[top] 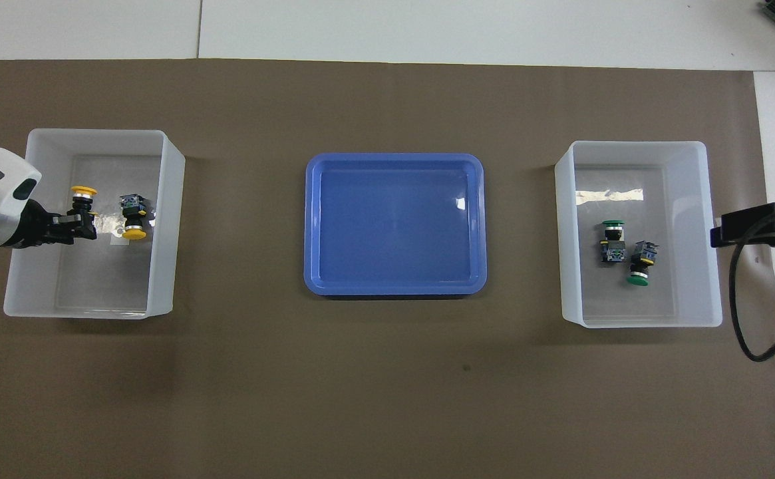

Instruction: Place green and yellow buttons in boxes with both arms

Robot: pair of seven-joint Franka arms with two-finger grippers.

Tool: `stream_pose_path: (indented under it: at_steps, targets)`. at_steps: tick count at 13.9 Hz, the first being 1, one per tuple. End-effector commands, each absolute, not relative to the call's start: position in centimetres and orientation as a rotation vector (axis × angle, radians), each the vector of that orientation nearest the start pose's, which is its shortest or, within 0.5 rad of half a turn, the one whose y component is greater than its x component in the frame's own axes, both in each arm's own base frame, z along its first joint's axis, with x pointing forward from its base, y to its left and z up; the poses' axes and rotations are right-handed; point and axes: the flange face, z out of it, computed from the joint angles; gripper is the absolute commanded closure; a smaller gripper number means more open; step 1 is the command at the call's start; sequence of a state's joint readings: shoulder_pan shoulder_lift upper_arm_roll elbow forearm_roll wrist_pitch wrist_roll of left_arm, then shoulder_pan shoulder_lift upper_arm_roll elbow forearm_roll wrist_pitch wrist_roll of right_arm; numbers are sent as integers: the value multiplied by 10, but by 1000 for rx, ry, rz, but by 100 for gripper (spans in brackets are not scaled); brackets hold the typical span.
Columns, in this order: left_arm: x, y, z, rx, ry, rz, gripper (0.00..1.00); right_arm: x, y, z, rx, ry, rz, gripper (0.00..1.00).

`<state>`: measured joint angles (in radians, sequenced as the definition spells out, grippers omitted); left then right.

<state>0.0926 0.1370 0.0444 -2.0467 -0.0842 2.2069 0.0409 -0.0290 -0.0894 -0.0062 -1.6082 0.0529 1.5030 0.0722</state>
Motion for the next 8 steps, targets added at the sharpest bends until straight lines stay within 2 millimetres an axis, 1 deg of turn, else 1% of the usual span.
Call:
stream_pose_path:
  at_steps: [1,3,5,6,8]
  targets:
    - [563,76,356,-3190,-220,-113,100,516,-12,652,-3085,177,33,0]
    - [568,77,338,-3183,-224,-129,100,516,-12,652,-3085,177,33,0]
    - [571,78,316,-3177,-226,-133,100,516,-12,652,-3085,177,33,0]
    - [572,79,310,-3174,-229,-145,100,516,-12,651,-3085,177,35,0]
    - [573,79,309,-3174,-232,-145,100,516,-12,652,-3085,177,33,0]
